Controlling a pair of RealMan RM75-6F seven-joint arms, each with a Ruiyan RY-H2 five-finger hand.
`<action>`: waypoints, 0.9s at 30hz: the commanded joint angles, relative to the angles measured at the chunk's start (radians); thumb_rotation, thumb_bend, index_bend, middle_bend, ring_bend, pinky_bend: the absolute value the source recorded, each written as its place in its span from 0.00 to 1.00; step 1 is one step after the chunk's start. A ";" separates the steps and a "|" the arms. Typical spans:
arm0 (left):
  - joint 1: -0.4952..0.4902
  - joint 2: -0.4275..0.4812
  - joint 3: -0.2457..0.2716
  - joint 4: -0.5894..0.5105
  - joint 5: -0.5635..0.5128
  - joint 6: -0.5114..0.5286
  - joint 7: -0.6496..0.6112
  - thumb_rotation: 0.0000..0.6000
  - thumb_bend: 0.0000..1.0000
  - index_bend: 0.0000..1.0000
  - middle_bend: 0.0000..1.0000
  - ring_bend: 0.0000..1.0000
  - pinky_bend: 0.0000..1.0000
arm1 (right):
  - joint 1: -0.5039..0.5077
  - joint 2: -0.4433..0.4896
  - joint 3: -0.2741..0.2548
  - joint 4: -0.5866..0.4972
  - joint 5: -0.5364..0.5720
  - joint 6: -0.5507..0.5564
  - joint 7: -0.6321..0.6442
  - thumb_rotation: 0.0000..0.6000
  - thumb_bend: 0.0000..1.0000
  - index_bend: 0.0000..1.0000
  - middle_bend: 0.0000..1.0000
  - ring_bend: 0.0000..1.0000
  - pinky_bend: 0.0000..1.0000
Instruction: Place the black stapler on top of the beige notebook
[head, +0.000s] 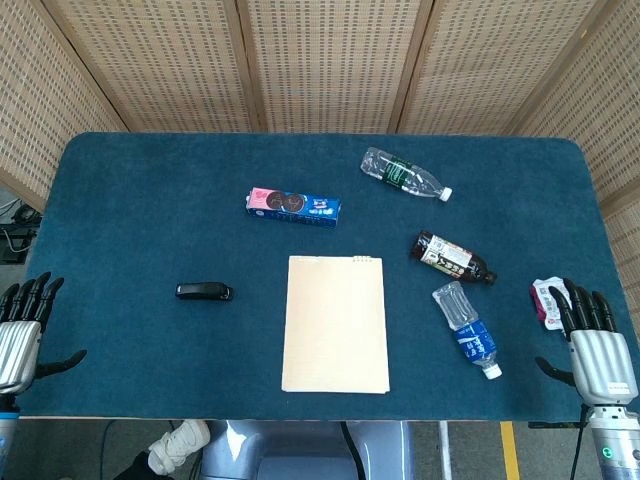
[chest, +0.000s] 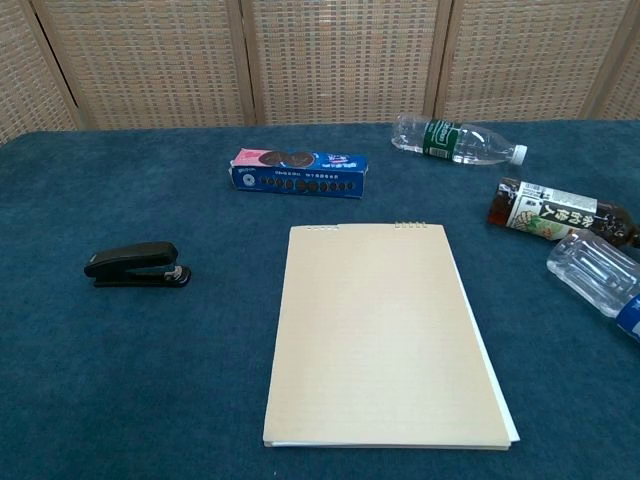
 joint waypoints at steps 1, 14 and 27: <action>-0.001 -0.002 0.001 0.001 0.001 -0.002 0.002 1.00 0.01 0.00 0.00 0.00 0.00 | -0.001 0.000 0.001 0.000 0.000 0.001 0.000 1.00 0.09 0.00 0.00 0.00 0.00; -0.009 -0.010 -0.004 0.011 -0.005 -0.012 -0.009 1.00 0.01 0.00 0.00 0.00 0.00 | -0.001 -0.006 0.000 -0.001 0.004 -0.003 -0.006 1.00 0.09 0.00 0.00 0.00 0.00; -0.044 -0.015 -0.014 -0.009 -0.027 -0.068 0.014 1.00 0.01 0.00 0.00 0.00 0.00 | 0.002 -0.011 -0.005 0.001 0.004 -0.017 -0.003 1.00 0.09 0.00 0.00 0.00 0.00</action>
